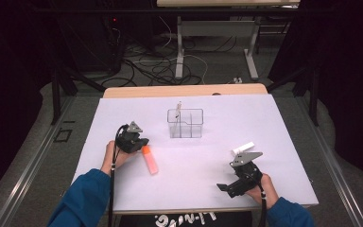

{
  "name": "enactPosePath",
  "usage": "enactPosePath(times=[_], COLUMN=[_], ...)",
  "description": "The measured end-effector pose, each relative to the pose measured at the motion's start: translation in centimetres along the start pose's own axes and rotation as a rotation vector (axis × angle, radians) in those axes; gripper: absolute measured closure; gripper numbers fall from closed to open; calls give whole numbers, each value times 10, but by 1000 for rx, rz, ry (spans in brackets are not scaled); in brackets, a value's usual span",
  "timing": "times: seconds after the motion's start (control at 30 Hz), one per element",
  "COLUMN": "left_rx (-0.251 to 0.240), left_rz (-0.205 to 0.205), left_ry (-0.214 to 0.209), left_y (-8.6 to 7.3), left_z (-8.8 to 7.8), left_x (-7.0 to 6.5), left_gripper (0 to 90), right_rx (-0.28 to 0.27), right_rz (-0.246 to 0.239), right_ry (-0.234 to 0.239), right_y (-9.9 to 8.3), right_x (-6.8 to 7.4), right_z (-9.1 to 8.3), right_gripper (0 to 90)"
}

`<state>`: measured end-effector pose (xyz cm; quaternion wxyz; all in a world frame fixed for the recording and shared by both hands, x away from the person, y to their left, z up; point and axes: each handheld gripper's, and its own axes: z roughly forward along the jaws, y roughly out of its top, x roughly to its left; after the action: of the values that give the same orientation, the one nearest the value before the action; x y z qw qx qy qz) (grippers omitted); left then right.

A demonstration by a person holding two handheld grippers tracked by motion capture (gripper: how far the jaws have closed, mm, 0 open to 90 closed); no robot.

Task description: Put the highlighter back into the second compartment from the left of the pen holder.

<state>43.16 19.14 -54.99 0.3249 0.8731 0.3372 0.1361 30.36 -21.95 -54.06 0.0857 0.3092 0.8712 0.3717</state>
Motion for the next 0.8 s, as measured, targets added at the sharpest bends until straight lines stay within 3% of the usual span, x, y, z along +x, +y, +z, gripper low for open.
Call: enactPosePath(times=[0.33, 0.8], left_rx=[47, 60], left_rz=[44, 16], left_ry=[-4, -7], left_y=[-3, -16], left_z=[-5, -20], left_x=[-3, -21], left_gripper=[898, 898], right_rx=[3, -11], right_rz=[-17, 7], right_ry=[8, 1], right_y=[0, 0], right_x=[-1, 1], right_z=[-1, -1], right_gripper=[26, 26])
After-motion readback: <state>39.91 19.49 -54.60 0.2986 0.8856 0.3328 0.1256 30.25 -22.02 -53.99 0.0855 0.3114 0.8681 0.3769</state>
